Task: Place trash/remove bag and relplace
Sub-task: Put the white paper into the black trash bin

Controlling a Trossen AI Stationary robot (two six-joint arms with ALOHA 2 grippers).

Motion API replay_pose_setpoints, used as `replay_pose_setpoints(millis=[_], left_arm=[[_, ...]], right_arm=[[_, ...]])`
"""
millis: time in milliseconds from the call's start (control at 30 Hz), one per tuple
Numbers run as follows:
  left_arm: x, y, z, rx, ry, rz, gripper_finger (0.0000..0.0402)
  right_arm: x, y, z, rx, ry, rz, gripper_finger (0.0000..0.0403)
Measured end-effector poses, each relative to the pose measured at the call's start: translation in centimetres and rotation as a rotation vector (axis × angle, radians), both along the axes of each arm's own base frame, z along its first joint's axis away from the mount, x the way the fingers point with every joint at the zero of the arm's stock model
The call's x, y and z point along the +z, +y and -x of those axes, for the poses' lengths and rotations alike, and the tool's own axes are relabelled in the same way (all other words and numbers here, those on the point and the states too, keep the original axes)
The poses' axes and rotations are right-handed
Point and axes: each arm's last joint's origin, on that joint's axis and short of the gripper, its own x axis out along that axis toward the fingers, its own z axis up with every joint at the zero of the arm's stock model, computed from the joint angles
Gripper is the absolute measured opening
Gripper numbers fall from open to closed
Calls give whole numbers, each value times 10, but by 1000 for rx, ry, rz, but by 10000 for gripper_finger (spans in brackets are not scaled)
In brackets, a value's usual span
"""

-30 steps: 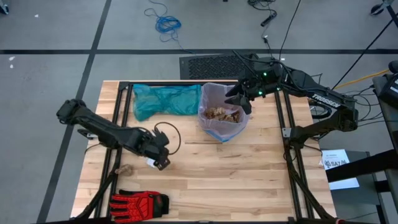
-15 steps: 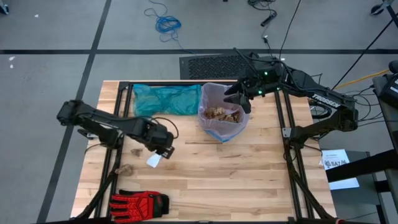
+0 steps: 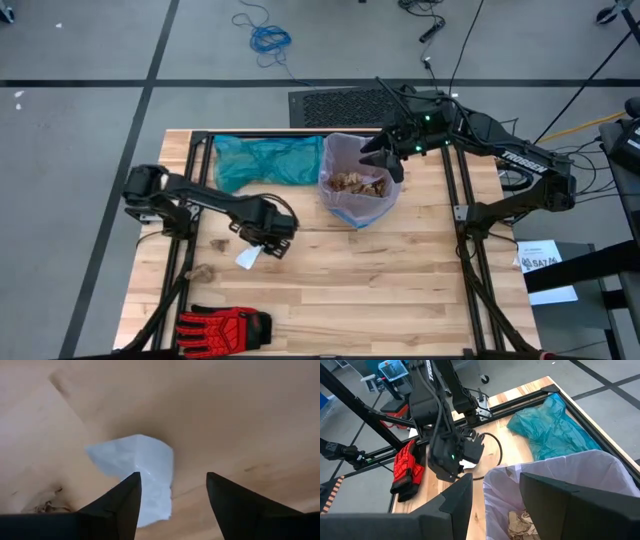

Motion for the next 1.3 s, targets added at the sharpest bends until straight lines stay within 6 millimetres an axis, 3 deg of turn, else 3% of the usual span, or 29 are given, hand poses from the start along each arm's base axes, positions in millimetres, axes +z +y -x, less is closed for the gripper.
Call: replay_pose_setpoints(millis=[300,433,567,700,833,967,1133,1300], left_arm=[[-23,11,-10,-53,46,-40,206],[-27,15,-11,-100,52,-60,141],[-27,16,-14,-152,21,-68,29],[-17,16,-14,-181,-13,-66,6],[14,15,-15,-184,-98,-61,2],[61,19,-13,-131,-247,-127,2],[133,39,-1,39,-534,-309,1],[204,61,8,117,-966,-535,1]], right_arm=[[0,0,0,-3,1,2,157],[0,0,0,-4,1,2,157],[0,0,0,-4,1,2,157],[0,0,0,-4,2,1,157],[0,0,0,-4,2,2,157],[0,0,0,-4,2,12,157],[1,-1,-1,-24,-10,36,157],[6,-3,-3,-48,-57,65,157]])
